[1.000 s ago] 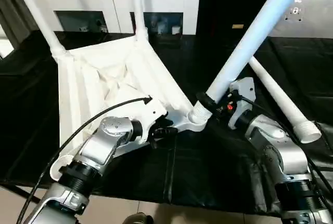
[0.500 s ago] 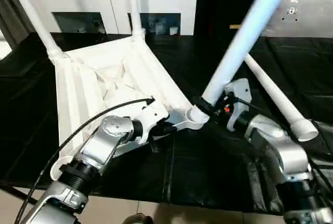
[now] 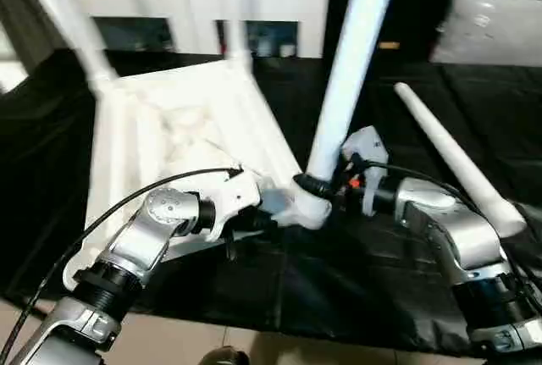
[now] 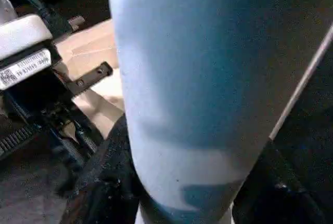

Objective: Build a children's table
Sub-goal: Insert table leg to table base

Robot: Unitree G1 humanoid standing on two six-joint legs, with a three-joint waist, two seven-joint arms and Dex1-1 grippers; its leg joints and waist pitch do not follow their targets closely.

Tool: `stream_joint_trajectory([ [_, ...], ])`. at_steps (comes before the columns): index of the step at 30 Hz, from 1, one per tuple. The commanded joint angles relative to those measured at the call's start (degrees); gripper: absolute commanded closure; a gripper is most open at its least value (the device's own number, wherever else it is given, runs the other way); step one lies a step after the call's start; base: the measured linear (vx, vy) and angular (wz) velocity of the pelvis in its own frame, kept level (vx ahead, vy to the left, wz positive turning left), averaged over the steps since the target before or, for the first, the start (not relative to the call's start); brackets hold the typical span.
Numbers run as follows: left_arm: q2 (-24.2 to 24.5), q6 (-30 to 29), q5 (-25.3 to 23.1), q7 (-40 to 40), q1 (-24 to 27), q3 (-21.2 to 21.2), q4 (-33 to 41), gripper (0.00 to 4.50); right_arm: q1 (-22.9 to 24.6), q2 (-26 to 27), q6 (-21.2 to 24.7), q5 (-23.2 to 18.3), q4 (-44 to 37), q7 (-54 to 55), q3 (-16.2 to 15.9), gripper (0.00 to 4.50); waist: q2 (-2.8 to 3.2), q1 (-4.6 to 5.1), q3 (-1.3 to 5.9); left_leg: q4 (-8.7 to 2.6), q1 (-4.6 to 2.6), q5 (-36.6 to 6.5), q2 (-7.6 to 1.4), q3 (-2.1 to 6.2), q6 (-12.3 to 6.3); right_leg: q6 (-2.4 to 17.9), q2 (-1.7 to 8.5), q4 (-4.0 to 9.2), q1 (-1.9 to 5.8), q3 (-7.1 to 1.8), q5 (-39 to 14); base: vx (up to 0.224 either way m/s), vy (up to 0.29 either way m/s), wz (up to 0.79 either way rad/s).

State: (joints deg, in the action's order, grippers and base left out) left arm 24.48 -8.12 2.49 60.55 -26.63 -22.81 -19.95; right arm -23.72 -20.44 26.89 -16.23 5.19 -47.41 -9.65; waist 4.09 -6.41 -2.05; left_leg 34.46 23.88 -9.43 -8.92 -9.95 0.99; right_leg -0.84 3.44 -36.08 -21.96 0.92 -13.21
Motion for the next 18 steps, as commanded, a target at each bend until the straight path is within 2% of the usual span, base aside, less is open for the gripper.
stream_joint_trajectory([
  [1, 0.4, 0.8, -0.8, 3.7, 0.1, -2.7, 1.0, 4.5, 0.2, -0.5, 1.6, 0.5, 2.4, -0.7, -1.8, 2.62, -0.55, 0.17, 3.3, -4.52, -2.47, -13.7, -4.14, 1.55, 0.32, 12.5, 4.81, 4.13, 1.15, -1.89, -5.3, 0.0, 0.0, 0.0],
  [10, 1.2, 2.3, -1.0, 6.3, 0.2, -3.1, 0.7, 4.5, 0.0, -2.3, 5.0, 1.2, 2.7, -2.7, -2.9, 2.62, -0.69, 0.18, 3.41, -4.4, -2.43, -12.6, -4.06, 1.52, 0.16, 12.8, 4.75, 3.95, 1.31, -1.83, -2.8, 0.0, 0.0, 0.0],
  [15, 1.8, 2.2, -1.3, 6.9, 0.5, -3.3, 1.1, 4.5, -0.6, -3.1, 5.9, 0.9, 2.6, -3.7, -2.9, 2.62, -0.69, 0.12, 3.22, -4.6, -2.6, -14.3, -4.15, 1.53, 0.75, 12.6, 4.78, 4.22, 1.15, -1.9, -6.0, 0.0, 0.0, 0.0],
  [18, 2.3, 2.4, -1.7, 7.6, 0.7, -3.8, 1.7, 4.5, -1.0, -3.7, 7.2, 0.6, 2.2, -4.5, -3.2, 2.62, -0.74, 0.12, 3.04, -4.86, -2.78, -16.4, -4.21, 1.61, 1.71, 12.2, 4.87, 4.43, 1.07, -2.03, -9.0, 0.0, 0.0, 0.0],
])
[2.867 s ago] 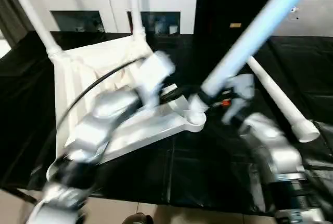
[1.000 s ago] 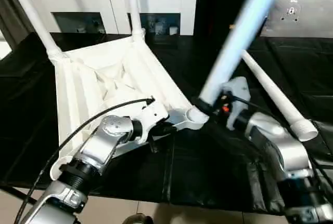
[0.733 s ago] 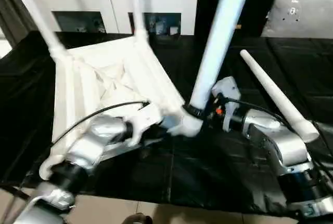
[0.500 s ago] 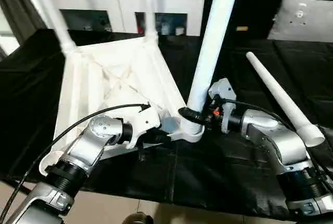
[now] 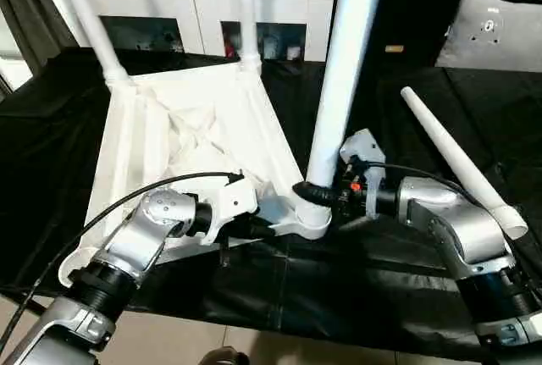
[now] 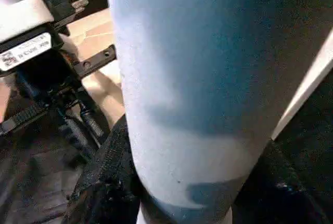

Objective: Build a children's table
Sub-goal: Insert table leg to table base

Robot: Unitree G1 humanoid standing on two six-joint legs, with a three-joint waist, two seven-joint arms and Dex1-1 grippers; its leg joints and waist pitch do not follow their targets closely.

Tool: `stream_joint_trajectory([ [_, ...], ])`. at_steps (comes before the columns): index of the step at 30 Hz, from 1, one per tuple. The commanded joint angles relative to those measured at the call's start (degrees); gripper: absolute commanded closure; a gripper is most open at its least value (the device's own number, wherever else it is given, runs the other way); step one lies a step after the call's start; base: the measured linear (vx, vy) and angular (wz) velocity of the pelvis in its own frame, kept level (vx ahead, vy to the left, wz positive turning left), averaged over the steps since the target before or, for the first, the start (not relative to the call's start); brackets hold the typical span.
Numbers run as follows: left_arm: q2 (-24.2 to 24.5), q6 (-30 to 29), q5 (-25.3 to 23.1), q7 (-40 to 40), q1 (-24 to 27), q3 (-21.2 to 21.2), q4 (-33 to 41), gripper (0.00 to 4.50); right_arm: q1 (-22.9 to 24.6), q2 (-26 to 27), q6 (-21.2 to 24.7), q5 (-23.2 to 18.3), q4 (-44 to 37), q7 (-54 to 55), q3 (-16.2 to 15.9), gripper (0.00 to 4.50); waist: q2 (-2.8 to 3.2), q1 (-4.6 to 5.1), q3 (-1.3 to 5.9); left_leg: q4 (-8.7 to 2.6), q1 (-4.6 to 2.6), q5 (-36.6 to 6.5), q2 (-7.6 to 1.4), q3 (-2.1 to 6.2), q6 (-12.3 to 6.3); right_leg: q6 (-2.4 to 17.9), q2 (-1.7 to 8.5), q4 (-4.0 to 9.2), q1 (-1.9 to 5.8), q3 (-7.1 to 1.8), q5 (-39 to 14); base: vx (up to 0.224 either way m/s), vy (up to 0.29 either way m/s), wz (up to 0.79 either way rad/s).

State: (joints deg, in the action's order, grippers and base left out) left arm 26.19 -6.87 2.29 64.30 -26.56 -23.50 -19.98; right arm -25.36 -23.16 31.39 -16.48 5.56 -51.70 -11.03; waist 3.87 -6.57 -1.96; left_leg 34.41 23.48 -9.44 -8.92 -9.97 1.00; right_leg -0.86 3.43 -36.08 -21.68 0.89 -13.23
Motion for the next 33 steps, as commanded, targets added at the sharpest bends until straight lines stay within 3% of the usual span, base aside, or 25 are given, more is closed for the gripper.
stream_joint_trajectory([
  [1, 0.6, 1.1, -1.5, 3.8, 0.8, -3.1, 1.9, 4.5, 0.6, -1.0, 2.9, 0.9, 1.9, -0.3, -1.9, 2.62, -0.58, 0.29, 2.92, -4.86, -2.44, -16.7, -4.21, 1.63, 1.87, 12.2, 4.86, 4.47, 0.75, -2.0, -9.3, 0.0, 0.0, 0.0],
  [7, 0.1, 1.3, -1.8, 3.3, 0.8, -3.3, 2.1, 4.5, 0.7, 0.2, 2.7, 0.9, 3.3, -0.4, -2.2, 2.62, -0.57, 0.26, 2.79, -5.0, -2.64, -18.2, -4.21, 1.69, 2.77, 11.6, 5.06, 4.78, 0.64, -2.21, -11.9, 0.0, 0.0, 0.0],
  [14, -0.1, 1.2, -1.9, 2.6, 0.9, -2.7, 2.2, 4.5, 1.4, 2.5, 1.9, -1.1, 5.9, 0.4, 0.4, 2.62, -0.48, 0.3, 2.81, -5.15, -2.66, -18.8, -4.22, 1.76, 3.13, 11.9, 4.98, 4.77, 0.63, -2.16, -11.4, 0.0, 0.0, 0.0],
  [15, -0.3, 1.1, -1.8, 2.1, 1.0, -2.4, 2.1, 4.5, 2.1, 3.1, 1.3, -1.7, 6.8, 1.0, 1.6, 2.62, -0.2, 0.28, 2.79, -5.16, -2.67, -19.2, -4.19, 1.79, 3.26, 11.9, 5.02, 4.77, 0.57, -2.17, -11.6, 0.0, 0.0, 0.0],
  [19, -0.9, 0.9, -1.2, 1.0, 1.3, -1.4, 2.0, 4.5, 4.4, 4.3, -0.1, -3.0, 7.8, 2.4, 4.3, 2.62, -0.36, 0.25, 2.74, -5.33, -2.72, -20.1, -4.29, 1.8, 3.43, 11.8, 5.11, 4.98, 0.57, -2.2, -12.3, 0.0, 0.0, 0.0],
  [20, -1.2, 0.6, -1.0, 0.7, 1.3, -1.0, 2.0, 4.5, 6.2, 4.8, -0.9, -3.5, 7.2, 3.1, 5.2, 2.62, 0.38, 0.21, 2.73, -5.4, -2.78, -21.1, -4.28, 1.85, 3.79, 11.5, 5.04, 5.06, 0.44, -2.21, -12.6, 0.0, 0.0, 0.0],
  [21, -1.4, 0.5, -1.0, 0.3, 1.3, -0.8, 1.8, 4.5, 7.3, 5.0, -1.6, -3.6, 6.7, 3.4, 5.6, 2.62, 0.17, 0.21, 2.7, -5.44, -2.86, -21.6, -4.33, 1.86, 3.91, 11.4, 5.0, 5.12, 0.39, -2.22, -12.6, 0.0, 0.0, 0.0],
  [23, -1.6, 0.3, -1.0, -0.2, 1.3, -0.6, 1.4, 4.5, 9.4, 5.4, -2.8, -3.7, 5.7, 4.0, 6.1, 2.62, 0.3, 0.17, 2.74, -5.62, -2.86, -22.4, -4.31, 2.01, 4.22, 11.1, 4.99, 5.1, 0.5, -2.17, -12.2, 0.0, 0.0, 0.0],
  [24, -1.6, 0.3, -1.0, -0.1, 1.3, -0.6, 1.3, 4.5, 10.4, 5.7, -3.7, -3.7, 5.2, 4.5, 6.6, 2.62, 0.64, 0.07, 2.76, -5.62, -2.96, -22.8, -4.3, 2.05, 4.36, 11.1, 4.98, 5.09, 0.39, -2.16, -12.3, 0.0, 0.0, 0.0],
  [25, -1.7, 0.4, -1.0, -0.1, 1.3, -0.6, 1.1, 4.5, 11.8, 6.2, -4.4, -4.1, 4.4, 5.0, 7.4, 2.62, 0.53, 0.06, 2.66, -5.7, -2.99, -23.8, -4.31, 2.0, 4.45, 10.8, 5.03, 5.32, 0.34, -2.24, -13.1, 0.0, 0.0, 0.0],
  [29, -1.8, 0.3, -1.0, 0.0, 1.3, -0.5, 0.9, 4.5, 13.7, 6.3, -5.9, -3.8, 2.7, 5.4, 7.5, 2.62, 0.85, 0.07, 2.49, -5.95, -3.04, -25.7, -4.3, 2.21, 4.91, 10.1, 5.07, 5.58, 0.2, -2.27, -15.7, 0.0, 0.0, 0.0],
  [33, -2.1, 0.0, -1.3, 0.1, 1.4, -0.2, 1.2, 4.5, 14.6, 5.6, -7.5, -2.3, 1.7, 6.3, 6.7, 2.62, 0.74, 0.07, 2.5, -5.99, -3.08, -26.1, -4.31, 2.27, 4.99, 9.8, 5.15, 5.71, 0.15, -2.37, -16.4, 0.0, 0.0, 0.0],
])
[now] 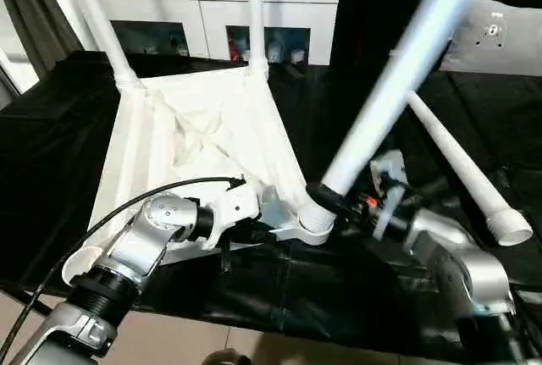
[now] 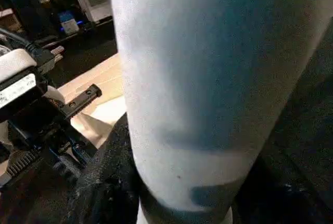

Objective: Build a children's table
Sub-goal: Insert table leg to table base

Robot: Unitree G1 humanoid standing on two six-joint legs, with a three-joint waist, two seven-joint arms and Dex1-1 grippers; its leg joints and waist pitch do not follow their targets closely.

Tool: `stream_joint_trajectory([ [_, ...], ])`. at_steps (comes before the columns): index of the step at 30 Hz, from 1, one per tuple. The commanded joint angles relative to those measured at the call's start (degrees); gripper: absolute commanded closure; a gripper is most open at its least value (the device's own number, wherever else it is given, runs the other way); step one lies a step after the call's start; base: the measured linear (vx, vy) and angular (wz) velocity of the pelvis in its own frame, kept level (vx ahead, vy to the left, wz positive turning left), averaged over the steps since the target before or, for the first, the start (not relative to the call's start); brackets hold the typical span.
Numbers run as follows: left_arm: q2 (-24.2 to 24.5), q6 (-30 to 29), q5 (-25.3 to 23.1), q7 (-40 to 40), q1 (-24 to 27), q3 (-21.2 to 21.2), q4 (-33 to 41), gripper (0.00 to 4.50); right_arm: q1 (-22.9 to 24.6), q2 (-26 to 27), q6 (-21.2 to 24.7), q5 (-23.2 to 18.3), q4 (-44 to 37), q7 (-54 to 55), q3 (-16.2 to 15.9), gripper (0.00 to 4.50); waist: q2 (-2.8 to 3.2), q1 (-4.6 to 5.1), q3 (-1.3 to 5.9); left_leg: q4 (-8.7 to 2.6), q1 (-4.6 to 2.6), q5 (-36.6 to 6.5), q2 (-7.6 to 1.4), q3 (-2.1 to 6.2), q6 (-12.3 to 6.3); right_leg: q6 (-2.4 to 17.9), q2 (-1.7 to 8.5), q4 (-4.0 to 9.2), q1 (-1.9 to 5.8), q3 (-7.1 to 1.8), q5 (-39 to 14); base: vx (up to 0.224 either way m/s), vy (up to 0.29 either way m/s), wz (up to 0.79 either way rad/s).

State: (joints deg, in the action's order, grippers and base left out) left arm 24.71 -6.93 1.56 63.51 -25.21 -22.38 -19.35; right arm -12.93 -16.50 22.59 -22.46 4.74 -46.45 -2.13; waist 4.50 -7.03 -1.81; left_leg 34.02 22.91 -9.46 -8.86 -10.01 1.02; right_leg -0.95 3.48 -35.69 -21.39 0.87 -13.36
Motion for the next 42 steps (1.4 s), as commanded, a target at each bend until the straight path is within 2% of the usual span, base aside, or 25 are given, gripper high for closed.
stream_joint_trajectory([
  [1, -0.6, 0.0, -0.5, 0.9, 0.0, -1.3, 0.5, 4.5, 2.2, -1.1, 1.3, 3.7, 2.5, 1.0, -2.1, 2.62, 0.17, 0.48, 2.35, -5.62, -2.51, -25.9, -4.41, 2.31, 4.96, 9.9, 5.13, 5.33, -0.17, -2.36, -16.2, 0.0, 0.0, 0.0],
  [3, -0.5, 0.0, -0.5, 1.0, 0.2, -1.3, 0.7, 4.5, 2.7, -1.7, 0.4, 5.3, 2.0, 1.5, -3.4, 2.62, 0.19, 0.47, 2.27, -5.7, -2.48, -25.9, -4.39, 2.3, 4.94, 9.7, 5.08, 5.39, -0.18, -2.37, -16.4, 0.0, 0.0, 0.0],
  [6, 0.2, 0.1, -1.2, 1.3, 0.5, -1.9, 1.4, 4.5, 2.4, -3.8, -1.4, 10.4, 2.3, 1.6, -7.9, 2.62, -0.1, 0.52, 2.18, -5.87, -2.38, -25.9, -4.4, 2.35, 4.99, 9.3, 5.07, 5.48, -0.05, -2.33, -17.1, 0.0, 0.0, 0.0],
  [7, 0.6, 0.1, -1.5, 1.5, 0.5, -2.0, 1.6, 4.5, 1.8, -4.3, -1.6, 11.3, 2.6, 1.2, -9.0, 2.62, -0.08, 0.69, 1.92, -6.1, -2.7, -27.6, -4.37, 2.38, 5.18, 9.0, 5.12, 5.7, -0.15, -2.33, -19.4, 0.0, 0.0, 0.0],
  [9, 0.8, 0.1, -1.6, 1.6, 0.6, -2.1, 1.9, 4.5, 1.5, -4.6, -1.8, 11.7, 2.7, 0.9, -9.7, 2.62, -0.05, 0.85, 1.82, -6.19, -2.87, -28.8, -4.36, 2.5, 5.31, 8.9, 5.29, 5.93, -0.13, -2.45, -21.3, 0.0, 0.0, 0.0],
  [11, 1.2, 0.2, -1.8, 1.9, 0.8, -2.2, 2.3, 4.5, 1.0, -4.7, -1.7, 11.9, 2.8, 0.3, -10.3, 2.62, -0.53, 1.06, 1.81, -6.31, -2.99, -28.9, -4.41, 2.55, 5.29, 8.8, 5.25, 6.08, -0.14, -2.57, -21.8, 0.0, 0.0, 0.0],
  [12, 1.3, 0.1, -1.7, 2.0, 0.9, -2.2, 2.6, 4.5, 0.7, -4.9, -1.8, 12.1, 3.0, 0.0, -10.8, 2.62, -0.43, 1.03, 1.81, -6.29, -3.01, -28.8, -4.41, 2.51, 5.17, 8.9, 5.31, 6.12, -0.15, -2.64, -21.8, 0.0, 0.0, 0.0],
  [14, 1.6, -0.1, -1.6, 2.2, 1.1, -2.1, 3.1, 4.5, 0.1, -5.3, -2.0, 12.7, 3.8, -0.7, -11.7, 2.62, -0.64, 1.02, 1.9, -6.28, -2.94, -27.5, -4.4, 2.4, 4.86, 9.1, 5.21, 6.12, -0.09, -2.65, -20.5, 0.0, 0.0, 0.0],
  [16, 1.9, -0.1, -1.7, 2.5, 1.2, -2.2, 3.6, 4.5, -0.1, -5.7, -2.3, 13.0, 4.2, -1.2, -12.5, 2.62, -0.48, 1.0, 1.94, -6.27, -2.92, -27.1, -4.48, 2.35, 4.72, 9.5, 5.17, 5.96, -0.05, -2.64, -18.8, 0.0, 0.0, 0.0],
  [18, 2.0, 0.0, -1.7, 2.7, 1.1, -2.2, 3.7, 4.5, -0.1, -5.8, -2.3, 12.9, 4.5, -1.5, -12.9, 2.62, -0.51, 1.03, 2.0, -6.32, -2.81, -26.7, -4.44, 2.35, 4.53, 9.6, 5.07, 5.86, 0.09, -2.58, -17.6, 0.0, 0.0, 0.0],
  [20, 2.1, 0.0, -1.7, 3.0, 0.7, -2.3, 3.6, 4.5, 0.2, -6.0, -2.5, 13.2, 4.7, -1.8, -13.5, 2.62, -0.24, 1.09, 2.03, -6.32, -2.88, -26.7, -4.41, 2.31, 4.66, 9.8, 4.96, 5.84, 0.1, -2.55, -16.5, 0.0, 0.0, 0.0],
  [21, 2.1, 0.0, -1.6, 3.0, 0.7, -2.3, 3.6, 4.5, 0.2, -6.0, -2.5, 13.2, 4.7, -1.8, -13.5, 2.62, -0.31, 1.11, 2.05, -6.29, -2.88, -26.8, -4.4, 2.29, 4.63, 9.9, 4.94, 5.83, 0.13, -2.55, -16.2, 0.0, 0.0, 0.0],
  [22, 2.0, 0.1, -1.6, 3.3, 0.1, -2.4, 3.2, 4.5, 0.6, -6.0, -2.4, 13.3, 4.5, -2.0, -13.9, 2.62, -0.05, 1.12, 1.9, -6.32, -2.95, -27.4, -4.38, 2.25, 4.77, 10.0, 4.94, 5.95, 0.05, -2.57, -16.3, 0.0, 0.0, 0.0],
  [23, 2.0, 0.1, -1.6, 3.3, 0.1, -2.4, 3.2, 4.5, 0.6, -6.0, -2.4, 13.3, 4.5, -2.0, -13.9, 2.62, -0.11, 1.13, 1.9, -6.32, -2.97, -27.5, -4.39, 2.29, 4.81, 10.1, 4.97, 5.88, 0.09, -2.57, -16.4, 0.0, 0.0, 0.0],
  [25, 1.8, 0.7, -1.7, 3.9, -1.2, -2.5, 2.0, 4.5, 1.0, -6.0, -1.8, 13.1, 4.3, -2.4, -14.5, 2.62, 0.5, 1.19, 1.65, -6.39, -3.04, -28.6, -4.31, 2.36, 5.12, 10.0, 4.88, 5.98, -0.03, -2.59, -17.3, 0.0, 0.0, 0.0],
  [26, 1.7, 0.9, -1.7, 4.0, -1.4, -2.5, 1.7, 4.5, 1.0, -6.0, -1.8, 13.1, 4.4, -2.4, -14.6, 2.62, 0.22, 1.24, 1.67, -6.43, -3.12, -29.0, -4.33, 2.39, 5.19, 9.9, 4.87, 6.03, 0.0, -2.59, -17.6, 0.0, 0.0, 0.0],
  [27, 1.6, 1.3, -1.7, 4.5, -2.1, -2.6, 1.1, 4.5, 0.8, -5.7, -1.8, 13.3, 4.8, -2.3, -14.8, 2.62, 0.73, 1.2, 1.47, -6.51, -3.08, -29.3, -4.33, 2.49, 5.36, 9.9, 4.9, 6.0, -0.07, -2.6, -17.7, 0.0, 0.0, 0.0],
  [28, 1.6, 1.6, -1.7, 4.8, -2.5, -2.8, 0.6, 4.5, 0.6, -5.5, -1.8, 13.4, 5.2, -2.2, -15.0, 2.62, 0.38, 1.28, 1.47, -6.51, -3.17, -29.9, -4.35, 2.46, 5.37, 9.8, 4.96, 6.16, -0.07, -2.64, -18.4, 0.0, 0.0, 0.0],
  [30, 1.6, 2.3, -1.8, 5.7, -3.5, -3.0, -0.3, 4.5, 0.1, -4.7, -1.4, 13.4, 5.6, -1.9, -15.2, 2.62, 0.68, 1.32, 1.16, -6.62, -3.26, -30.9, -4.35, 2.53, 5.55, 9.6, 4.98, 6.36, -0.26, -2.72, -20.1, 0.0, 0.0, 0.0],
  [33, 1.7, 3.2, -1.9, 6.7, -5.1, -3.0, -2.2, 4.5, -0.6, -3.8, -0.7, 13.3, 5.7, -1.8, -15.6, 2.62, 0.66, 1.39, 0.88, -6.65, -3.32, -31.7, -4.31, 2.61, 5.49, 9.2, 5.17, 6.61, -0.44, -2.81, -22.8, 0.0, 0.0, 0.0],
  [35, 1.7, 4.0, -2.2, 6.7, -6.4, -2.7, -4.1, 4.5, -0.8, -3.1, -0.2, 12.9, 5.4, -1.9, -15.8, 2.62, 0.5, 1.38, 0.71, -6.71, -3.49, -32.0, -4.31, 2.71, 5.4, 8.4, 5.4, 7.0, -0.63, -2.97, -26.4, 0.0, 0.0, 0.0],
  [37, 2.2, 5.1, -2.7, 6.4, -7.5, -2.2, -6.1, 4.5, -1.0, -2.4, 0.4, 12.0, 5.2, -1.8, -15.6, 2.62, 0.02, 1.35, 0.48, -6.87, -3.37, -31.7, -4.43, 2.8, 5.11, 7.9, 5.52, 7.19, -0.73, -3.07, -28.1, 0.0, 0.0, 0.0],
  [38, 2.2, 5.1, -2.7, 6.4, -7.5, -2.2, -6.1, 4.5, -1.0, -2.4, 0.4, 12.0, 5.2, -1.8, -15.6, 2.62, 0.13, 1.44, 0.51, -6.94, -3.35, -31.6, -4.42, 2.88, 5.18, 7.6, 5.59, 7.18, -0.69, -3.04, -28.8, 0.0, 0.0, 0.0],
  [39, 2.8, 5.4, -2.8, 6.4, -7.8, -1.9, -6.9, 4.5, -1.3, -2.1, 0.5, 12.1, 5.5, -1.7, -15.6, 2.62, -0.2, 1.48, 0.45, -7.05, -3.25, -31.5, -4.49, 2.89, 5.07, 7.5, 5.59, 7.25, -0.65, -3.01, -29.0, 0.0, 0.0, 0.0],
  [42, 3.9, 4.9, -2.4, 6.4, -6.8, -1.1, -6.0, 4.5, -2.1, -1.7, 0.5, 12.7, 6.8, -1.2, -15.7, 2.62, -0.09, 1.63, 0.44, -7.16, -3.17, -31.2, -4.53, 2.95, 5.24, 7.9, 5.55, 7.05, -0.71, -3.01, -27.9, 0.0, 0.0, 0.0],
])
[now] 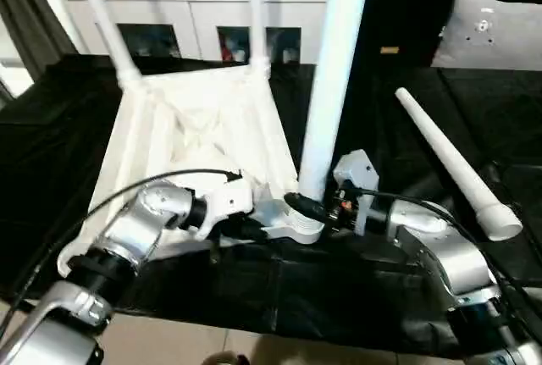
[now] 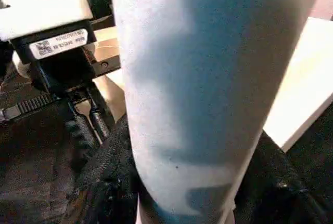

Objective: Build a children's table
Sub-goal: Insert table leg to table base

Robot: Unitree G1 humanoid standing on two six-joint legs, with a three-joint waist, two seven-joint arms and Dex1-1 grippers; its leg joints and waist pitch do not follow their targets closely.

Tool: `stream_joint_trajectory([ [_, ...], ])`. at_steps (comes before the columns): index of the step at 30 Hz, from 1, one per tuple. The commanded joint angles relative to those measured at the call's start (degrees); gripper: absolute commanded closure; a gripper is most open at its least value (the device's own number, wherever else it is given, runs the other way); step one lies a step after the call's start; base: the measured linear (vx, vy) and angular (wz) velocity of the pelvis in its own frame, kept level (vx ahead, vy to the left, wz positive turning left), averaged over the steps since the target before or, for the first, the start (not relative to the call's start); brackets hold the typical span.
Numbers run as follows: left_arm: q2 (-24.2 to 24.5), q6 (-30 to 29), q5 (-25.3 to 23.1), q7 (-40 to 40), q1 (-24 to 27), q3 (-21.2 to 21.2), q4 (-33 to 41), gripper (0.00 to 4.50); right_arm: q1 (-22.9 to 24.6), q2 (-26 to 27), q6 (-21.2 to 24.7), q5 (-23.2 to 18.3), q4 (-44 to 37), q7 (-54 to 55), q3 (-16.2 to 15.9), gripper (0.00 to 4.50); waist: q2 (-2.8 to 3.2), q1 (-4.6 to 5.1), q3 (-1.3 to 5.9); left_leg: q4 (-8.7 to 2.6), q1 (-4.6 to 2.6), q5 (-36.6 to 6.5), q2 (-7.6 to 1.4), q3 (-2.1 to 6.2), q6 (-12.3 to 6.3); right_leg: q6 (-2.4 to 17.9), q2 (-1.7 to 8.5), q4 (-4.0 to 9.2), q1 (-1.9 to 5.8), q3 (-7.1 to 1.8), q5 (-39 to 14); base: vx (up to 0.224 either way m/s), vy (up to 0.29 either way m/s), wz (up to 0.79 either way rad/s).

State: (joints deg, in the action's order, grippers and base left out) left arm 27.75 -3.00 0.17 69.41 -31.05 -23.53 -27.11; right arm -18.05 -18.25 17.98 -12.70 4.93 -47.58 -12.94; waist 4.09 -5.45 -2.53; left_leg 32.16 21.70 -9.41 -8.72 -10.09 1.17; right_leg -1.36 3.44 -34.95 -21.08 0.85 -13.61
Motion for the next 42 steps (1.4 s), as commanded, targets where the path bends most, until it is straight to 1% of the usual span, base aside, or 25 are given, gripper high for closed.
stream_joint_trajectory([
  [1, 1.8, -0.6, -0.1, 0.0, 1.4, 1.1, 4.4, 4.5, 1.9, 0.8, 5.0, 3.9, 8.2, 0.9, -4.9, 2.62, -0.16, 0.12, 1.18, -5.37, -1.75, -30.4, -4.75, 3.05, 4.87, 8.7, 5.78, 6.0, -1.07, -3.02, -27.2, 0.0, 0.0, 0.0],
  [3, 2.3, -2.3, 0.6, -0.6, 3.6, 1.8, 6.9, 4.5, 1.2, 1.4, 4.9, 4.5, 9.4, 1.9, -4.9, 2.62, -0.78, 0.68, 0.93, -5.59, -1.32, -29.8, -4.71, 2.97, 4.69, 8.9, 5.69, 6.11, -0.95, -2.95, -27.1, 0.0, 0.0, 0.0],
  [6, 2.3, -7.8, 1.9, -4.3, 9.8, 3.6, 14.3, 4.5, -0.2, 2.8, 4.4, 5.8, 11.4, 4.7, -4.5, 2.62, -0.79, 1.22, 0.92, -5.82, -1.05, -30.0, -4.74, 3.03, 5.2, 9.3, 5.49, 5.77, -0.94, -2.8, -25.5, 0.0, 0.0, 0.0],
  [8, 0.9, -13.1, 3.1, -8.5, 14.1, 5.5, 19.5, 4.5, -1.2, 4.1, 4.5, 6.0, 12.8, 7.1, -3.5, 2.62, -1.34, 2.01, 0.92, -5.6, -1.43, -31.2, -4.74, 2.86, 5.27, 9.5, 5.51, 5.9, -1.19, -2.96, -27.4, 0.0, 0.0, 0.0],
  [9, 0.0, -15.4, 3.6, -10.7, 15.9, 6.4, 21.7, 4.5, -1.7, 4.7, 4.5, 5.9, 13.6, 8.2, -3.0, 2.62, -1.35, 2.33, 0.5, -5.69, -1.05, -31.3, -4.61, 3.2, 5.03, 9.3, 5.67, 6.05, -1.15, -2.89, -28.9, 0.0, 0.0, 0.0],
  [10, -0.7, -17.4, 3.9, -12.3, 17.2, 6.9, 23.5, 4.5, -2.1, 5.1, 4.4, 5.9, 14.2, 8.8, -2.7, 2.62, -1.56, 2.76, 0.55, -5.71, -1.03, -32.2, -4.38, 3.38, 4.81, 7.6, 5.46, 6.52, -1.08, -2.67, -33.5, 0.0, 0.0, 0.0],
  [12, -2.2, -20.7, 3.3, -15.6, 19.9, 7.1, 27.8, 4.5, -3.0, 5.7, 3.5, 6.3, 15.3, 9.9, -2.5, 2.62, -2.0, 3.07, 0.74, -5.57, -1.34, -32.5, -4.44, 3.35, 4.92, 7.4, 5.46, 6.49, -1.27, -2.81, -33.9, 0.0, 0.0, 0.0],
  [13, -5.3, -24.9, 1.8, -20.3, 21.9, 7.2, 32.1, 4.5, -3.9, 6.6, 2.7, 6.4, 16.4, 11.0, -2.0, 2.62, -2.23, 3.64, 0.76, -5.79, -0.57, -31.1, -4.49, 3.42, 4.58, 7.6, 5.25, 6.29, -0.66, -2.48, -31.6, 0.0, 0.0, 0.0],
  [15, -6.3, -26.3, 1.4, -21.6, 22.2, 7.1, 33.2, 4.5, -4.2, 6.9, 2.6, 6.4, 16.7, 11.2, -1.8, 2.62, -1.87, 3.45, 0.85, -5.7, -1.07, -30.7, -4.44, 3.15, 4.34, 7.7, 5.02, 6.51, -1.03, -2.6, -30.3, 0.0, 0.0, 0.0],
  [18, -10.6, -29.8, -1.3, -25.6, 21.0, 4.3, 35.8, 4.5, -5.0, 7.5, 2.0, 6.8, 17.7, 11.9, -1.5, 2.62, -2.39, 3.02, 1.27, -5.37, -1.56, -27.6, -4.58, 2.41, 3.45, 9.0, 4.58, 6.7, -1.16, -2.89, -23.2, 0.0, 0.0, 0.0],
  [20, -11.3, -32.0, -3.0, -26.8, 19.9, 1.8, 36.4, 4.5, -5.2, 7.7, 1.2, 6.6, 18.1, 12.0, -1.9, 2.62, -2.47, 2.07, 1.42, -5.09, -1.84, -26.1, -4.5, 1.97, 3.03, 9.5, 4.41, 6.61, -1.1, -2.99, -19.7, 0.0, 0.0, 0.0],
  [21, -11.3, -32.0, -3.0, -26.8, 19.9, 1.8, 36.4, 4.5, -5.2, 7.7, 1.2, 6.6, 18.1, 12.0, -1.9, 2.62, -2.15, 1.77, 1.53, -5.08, -1.79, -25.5, -4.43, 1.97, 2.98, 9.6, 4.44, 6.5, -0.95, -2.99, -18.7, 0.0, 0.0, 0.0],
  [23, -10.9, -31.8, -3.9, -27.5, 19.6, 1.7, 35.7, 4.5, -4.8, 7.6, 0.5, 6.2, 17.5, 11.8, -1.8, 2.62, -2.29, 1.15, 1.67, -5.12, -1.55, -23.6, -4.38, 1.86, 2.88, 9.6, 4.18, 6.16, -0.43, -2.8, -14.7, 0.0, 0.0, 0.0],
  [25, -9.7, -31.3, -4.7, -27.5, 19.4, 2.0, 35.6, 4.5, -3.9, 7.4, -0.9, 5.7, 16.5, 11.9, -0.9, 2.62, -1.85, 0.77, 1.93, -5.07, -1.42, -22.9, -4.3, 2.01, 3.07, 9.2, 4.29, 5.94, -0.06, -2.65, -13.7, 0.0, 0.0, 0.0],
  [26, -9.7, -31.3, -4.7, -27.5, 19.4, 2.0, 35.6, 4.5, -3.9, 7.4, -0.9, 5.7, 16.5, 11.9, -0.9, 2.62, -2.0, 0.8, 1.96, -5.08, -1.48, -22.9, -4.33, 1.94, 3.1, 9.1, 4.24, 6.01, -0.07, -2.61, -13.5, 0.0, 0.0, 0.0],
  [28, -8.2, -29.3, -5.3, -26.7, 19.1, 1.6, 35.0, 4.5, -3.3, 7.7, -3.2, 5.3, 15.7, 12.1, 0.6, 2.62, -1.76, 0.63, 2.11, -4.97, -1.59, -23.2, -4.33, 2.01, 3.15, 9.2, 4.33, 6.04, -0.01, -2.6, -14.1, 0.0, 0.0, 0.0],
  [29, -5.7, -23.4, -6.5, -24.8, 18.5, 0.6, 33.0, 4.5, -2.4, 8.5, -5.2, 2.9, 13.3, 12.2, 3.4, 2.62, -1.55, 0.6, 2.16, -4.98, -1.46, -23.2, -4.3, 2.11, 3.11, 9.0, 4.41, 6.07, 0.08, -2.61, -14.3, 0.0, 0.0, 0.0],
  [30, -5.7, -23.4, -6.5, -24.8, 18.5, 0.6, 33.0, 4.5, -2.4, 8.5, -5.2, 2.9, 13.3, 12.2, 3.4, 2.62, -1.64, 0.46, 2.19, -4.96, -1.5, -23.2, -4.27, 2.12, 2.86, 8.6, 4.41, 6.33, 0.07, -2.62, -14.7, 0.0, 0.0, 0.0],
  [32, -3.4, -14.6, -6.5, -22.2, 17.7, 0.0, 30.2, 4.5, -1.1, 9.2, -7.7, -0.3, 9.1, 12.2, 6.6, 2.62, -1.06, 0.26, 2.53, -4.86, -1.52, -21.9, -4.37, 2.19, 2.87, 8.5, 4.28, 5.92, 0.23, -2.59, -11.1, 0.0, 0.0, 0.0],
  [33, -2.8, -12.6, -6.6, -21.6, 17.2, -0.2, 29.1, 4.5, -0.7, 9.5, -7.9, -1.8, 7.6, 12.3, 7.9, 2.62, -1.26, 0.33, 2.6, -4.82, -1.54, -21.4, -4.41, 2.03, 2.91, 8.7, 4.13, 5.79, 0.24, -2.52, -9.5, 0.0, 0.0, 0.0],
  [36, -2.0, -9.8, -6.8, -21.1, 15.7, -0.1, 26.4, 4.5, 0.3, 10.1, -8.4, -4.7, 4.2, 12.5, 10.4, 2.62, -0.7, 0.15, 3.23, -4.24, -1.26, -16.0, -4.25, 1.93, 2.29, 10.3, 4.0, 4.49, 0.78, -2.21, -0.1, 0.0, 0.0, 0.0],
  [37, -2.1, -8.3, -6.4, -20.7, 14.5, 0.4, 24.3, 4.5, 1.1, 10.5, -9.2, -6.8, 1.6, 12.6, 12.1, 2.62, -0.32, -0.06, 3.62, -3.52, -0.89, -10.3, -4.1, 1.9, 1.14, 10.8, 3.89, 3.62, 1.03, -1.96, 7.8, 0.0, 0.0, 0.0],
  [38, -2.1, -8.1, -6.3, -20.6, 14.3, 0.4, 24.1, 4.5, 1.3, 10.6, -9.2, -7.2, 1.2, 12.6, 12.4, 2.62, -0.45, -0.1, 3.69, -3.32, -0.82, -9.0, -4.01, 1.73, 0.66, 10.7, 3.82, 3.54, 1.05, -1.9, 10.0, 0.0, 0.0, 0.0],
  [39, -2.0, -7.0, -6.1, -20.1, 13.6, 0.6, 22.8, 4.5, 1.9, 11.0, -9.1, -9.1, -1.0, 12.8, 13.9, 2.62, -0.17, -0.17, 3.79, -3.11, -0.61, -7.4, -3.99, 1.84, 0.15, 10.9, 3.87, 3.05, 1.11, -1.72, 12.7, 0.0, 0.0, 0.0],
  [42, -1.6, -3.3, -4.8, -19.7, 13.1, 1.2, 20.2, 4.5, 3.3, 11.3, -8.8, -11.7, -4.8, 13.6, 15.8, 2.62, 0.1, 0.15, 3.65, -3.27, -0.73, -10.2, -3.98, 1.82, 0.19, 11.3, 4.02, 3.29, 1.09, -1.58, 9.7, 0.0, 0.0, 0.0],
])
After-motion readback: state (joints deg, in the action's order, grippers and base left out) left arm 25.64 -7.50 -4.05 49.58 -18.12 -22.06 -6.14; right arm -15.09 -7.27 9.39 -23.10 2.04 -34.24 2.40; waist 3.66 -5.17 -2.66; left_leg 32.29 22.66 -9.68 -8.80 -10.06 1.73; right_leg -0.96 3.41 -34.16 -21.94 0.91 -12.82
